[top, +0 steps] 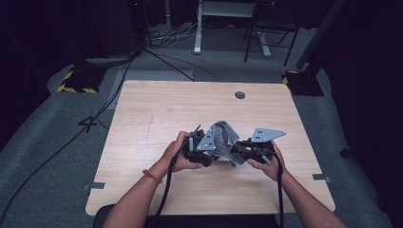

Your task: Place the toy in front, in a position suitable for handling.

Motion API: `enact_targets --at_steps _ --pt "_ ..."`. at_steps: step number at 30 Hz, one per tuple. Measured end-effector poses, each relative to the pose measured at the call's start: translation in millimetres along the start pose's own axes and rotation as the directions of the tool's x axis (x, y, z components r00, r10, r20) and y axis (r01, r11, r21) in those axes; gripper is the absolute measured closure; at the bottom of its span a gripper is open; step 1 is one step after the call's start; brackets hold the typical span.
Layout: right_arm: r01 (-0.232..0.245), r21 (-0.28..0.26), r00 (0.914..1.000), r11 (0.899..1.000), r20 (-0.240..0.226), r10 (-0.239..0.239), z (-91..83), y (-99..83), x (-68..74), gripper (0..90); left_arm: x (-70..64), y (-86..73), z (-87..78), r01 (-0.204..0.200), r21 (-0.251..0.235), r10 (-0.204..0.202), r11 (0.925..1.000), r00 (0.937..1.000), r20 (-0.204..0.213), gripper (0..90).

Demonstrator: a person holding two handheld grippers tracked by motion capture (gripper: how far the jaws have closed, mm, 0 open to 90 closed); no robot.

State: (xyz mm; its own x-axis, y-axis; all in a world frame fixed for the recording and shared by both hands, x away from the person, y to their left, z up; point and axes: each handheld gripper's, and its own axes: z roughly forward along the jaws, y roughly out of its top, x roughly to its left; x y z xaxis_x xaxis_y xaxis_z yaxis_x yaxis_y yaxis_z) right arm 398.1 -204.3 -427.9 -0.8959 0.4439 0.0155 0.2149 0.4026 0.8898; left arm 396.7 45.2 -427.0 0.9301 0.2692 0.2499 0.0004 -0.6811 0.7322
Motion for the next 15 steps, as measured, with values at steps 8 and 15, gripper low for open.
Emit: enact_targets --at_steps 8,15 --pt "0.007 0.061 0.9961 0.998 0.087 -0.012 4.2 -3.5 -5.9 76.5 -7.8 10.6 -7.0 -0.021 -0.062 0.024 0.9978 0.9985 0.049 33.4" --pt "0.009 0.11 0.9972 0.994 0.072 -0.017 8.0 -7.5 -9.3 76.6 -4.5 10.3 -14.6 -0.011 -0.081 0.014 0.9966 0.9995 0.029 33.4"
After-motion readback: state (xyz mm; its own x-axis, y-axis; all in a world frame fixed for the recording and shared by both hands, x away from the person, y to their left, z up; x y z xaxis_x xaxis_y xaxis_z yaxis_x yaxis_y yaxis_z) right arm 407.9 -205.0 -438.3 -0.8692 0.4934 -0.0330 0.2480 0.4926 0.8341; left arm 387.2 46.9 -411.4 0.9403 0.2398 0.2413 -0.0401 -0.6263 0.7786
